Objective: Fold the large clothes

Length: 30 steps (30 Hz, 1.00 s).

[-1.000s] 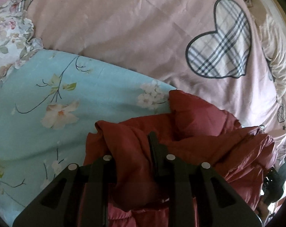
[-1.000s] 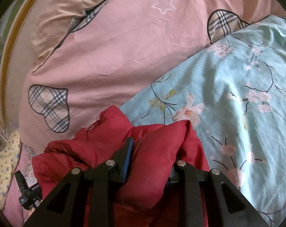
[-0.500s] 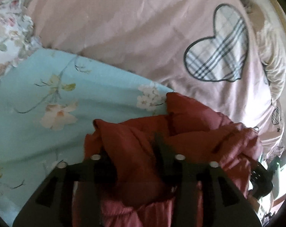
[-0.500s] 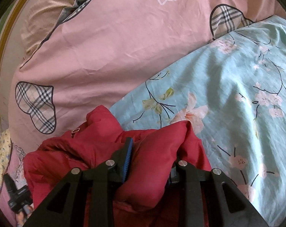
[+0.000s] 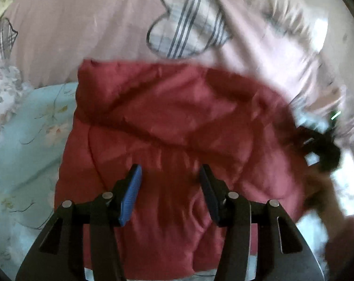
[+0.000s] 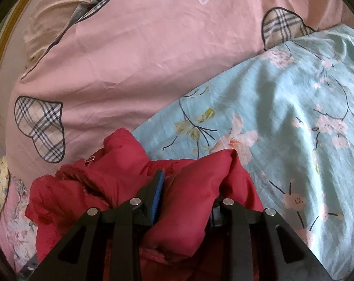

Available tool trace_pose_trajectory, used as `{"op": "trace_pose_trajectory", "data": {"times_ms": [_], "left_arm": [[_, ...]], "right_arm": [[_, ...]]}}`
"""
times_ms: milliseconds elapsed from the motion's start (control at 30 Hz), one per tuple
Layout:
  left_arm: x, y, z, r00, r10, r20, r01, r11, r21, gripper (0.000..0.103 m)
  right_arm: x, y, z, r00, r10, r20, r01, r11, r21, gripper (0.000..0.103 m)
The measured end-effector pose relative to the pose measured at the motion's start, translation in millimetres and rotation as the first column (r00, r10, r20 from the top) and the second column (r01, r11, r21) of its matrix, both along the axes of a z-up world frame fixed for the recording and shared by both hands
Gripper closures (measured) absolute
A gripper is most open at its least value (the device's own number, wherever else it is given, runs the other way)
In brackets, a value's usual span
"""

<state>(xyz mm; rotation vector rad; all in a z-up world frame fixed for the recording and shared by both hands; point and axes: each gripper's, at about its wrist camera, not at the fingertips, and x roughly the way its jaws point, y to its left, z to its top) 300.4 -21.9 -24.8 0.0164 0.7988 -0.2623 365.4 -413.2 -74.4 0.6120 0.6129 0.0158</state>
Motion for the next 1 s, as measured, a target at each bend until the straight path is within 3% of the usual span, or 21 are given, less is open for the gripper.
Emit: {"op": "trace_pose_trajectory", "data": {"times_ms": [67,200,233,300,333,433,533,633,700,867,1000], "left_arm": [[9.4,-4.0,-15.0,0.999,0.031,-0.014,-0.031,0.999,0.041,0.053],[20.5,-5.3,-23.1,0.999,0.048,-0.008,-0.048,0.997,0.056,0.052],[21.8,-6.5,-22.9,0.999,0.051,-0.005,-0.051,0.997,0.063,0.052],[25.1,-7.2,-21.2,0.998,0.056,-0.002,-0.055,0.996,0.07,0.052],[25.5,-8.4,-21.1,0.995,0.102,-0.015,-0.101,0.994,0.044,0.052],[23.5,-10.7,-21.5,0.994,0.109,-0.017,-0.108,0.993,0.048,0.052],[25.7,-9.8,-21.3,0.994,0.112,-0.021,-0.11,0.992,0.055,0.052],[29.0,-0.3,-17.1,0.993,0.117,-0.019,-0.116,0.992,0.05,0.053],[35.4,11.4,-15.7,0.988,0.152,-0.015,-0.151,0.987,0.062,0.053],[70.6,46.5,-29.2,0.97,0.226,-0.092,-0.226,0.974,0.017,0.052],[91.1,54.7,-42.4,0.961,0.236,-0.144,-0.241,0.97,-0.023,0.052]], "right_arm": [[-12.4,4.7,18.6,0.999,0.021,0.032,-0.019,0.999,-0.047,0.065],[-59.8,16.3,60.7,0.989,0.024,0.144,-0.003,0.99,-0.144,0.044],[-74.8,23.6,70.8,0.982,0.02,0.187,0.018,0.979,-0.201,0.03],[-93.3,41.7,81.4,0.969,0.06,0.239,0.013,0.955,-0.295,0.021],[-96.1,53.4,81.7,0.966,0.109,0.235,-0.024,0.941,-0.338,0.021],[-73.4,87.2,62.9,0.96,0.274,0.065,-0.225,0.887,-0.404,0.023],[-43.2,105.1,31.9,0.942,0.321,-0.094,-0.329,0.837,-0.437,0.023],[-20.8,95.5,12.2,0.945,0.298,-0.131,-0.326,0.853,-0.409,0.023],[-9.1,81.2,8.9,0.952,0.277,-0.128,-0.305,0.883,-0.356,0.023],[17.6,59.2,1.7,0.953,0.258,-0.158,-0.29,0.927,-0.24,0.022],[25.6,57.8,-3.1,0.954,0.255,-0.158,-0.286,0.932,-0.223,0.022]]}}
